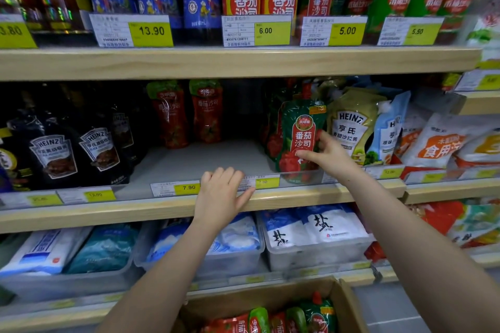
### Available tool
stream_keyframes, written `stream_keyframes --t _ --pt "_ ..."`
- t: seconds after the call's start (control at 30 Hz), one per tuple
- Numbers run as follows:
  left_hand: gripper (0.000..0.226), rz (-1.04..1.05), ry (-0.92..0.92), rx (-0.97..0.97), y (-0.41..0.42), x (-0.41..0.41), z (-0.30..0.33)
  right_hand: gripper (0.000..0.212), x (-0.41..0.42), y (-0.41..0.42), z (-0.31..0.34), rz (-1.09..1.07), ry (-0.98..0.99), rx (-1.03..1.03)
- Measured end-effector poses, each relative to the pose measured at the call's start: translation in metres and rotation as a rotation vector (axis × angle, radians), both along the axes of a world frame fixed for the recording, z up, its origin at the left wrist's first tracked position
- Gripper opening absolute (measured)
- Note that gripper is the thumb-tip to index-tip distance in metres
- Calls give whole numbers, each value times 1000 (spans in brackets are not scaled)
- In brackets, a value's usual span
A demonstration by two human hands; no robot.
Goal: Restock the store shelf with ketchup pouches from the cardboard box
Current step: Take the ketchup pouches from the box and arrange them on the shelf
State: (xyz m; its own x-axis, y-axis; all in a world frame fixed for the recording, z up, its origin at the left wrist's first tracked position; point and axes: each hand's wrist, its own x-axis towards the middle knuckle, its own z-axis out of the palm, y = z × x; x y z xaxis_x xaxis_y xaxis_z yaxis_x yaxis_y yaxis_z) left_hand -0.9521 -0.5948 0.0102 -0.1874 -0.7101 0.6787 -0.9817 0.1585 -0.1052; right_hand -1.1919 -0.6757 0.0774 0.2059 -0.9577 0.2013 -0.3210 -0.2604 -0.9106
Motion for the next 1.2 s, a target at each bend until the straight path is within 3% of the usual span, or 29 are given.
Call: stream_keyframes --t 0.37,0.5,0.67,1.0,1.13,1.2 --pt "31 29 7 54 2 -1 2 65 -15 22 10 -101 3 -51" --pt "33 21 178 125 12 -11 1 52 -27 63 5 -150 57 -126" --pt "46 -260 417 134 53 -36 -26 41 -44 117 -41 -136 112 -74" --pt "33 -322 605 773 110 -71 -148 36 -90 199 -183 -183 228 218" --pt "29 -369 618 916 113 -82 -184 51 -95 221 -229 -180 242 367" --pt "32 -367 571 980 111 -89 -202 53 -93 226 -245 -191 272 343"
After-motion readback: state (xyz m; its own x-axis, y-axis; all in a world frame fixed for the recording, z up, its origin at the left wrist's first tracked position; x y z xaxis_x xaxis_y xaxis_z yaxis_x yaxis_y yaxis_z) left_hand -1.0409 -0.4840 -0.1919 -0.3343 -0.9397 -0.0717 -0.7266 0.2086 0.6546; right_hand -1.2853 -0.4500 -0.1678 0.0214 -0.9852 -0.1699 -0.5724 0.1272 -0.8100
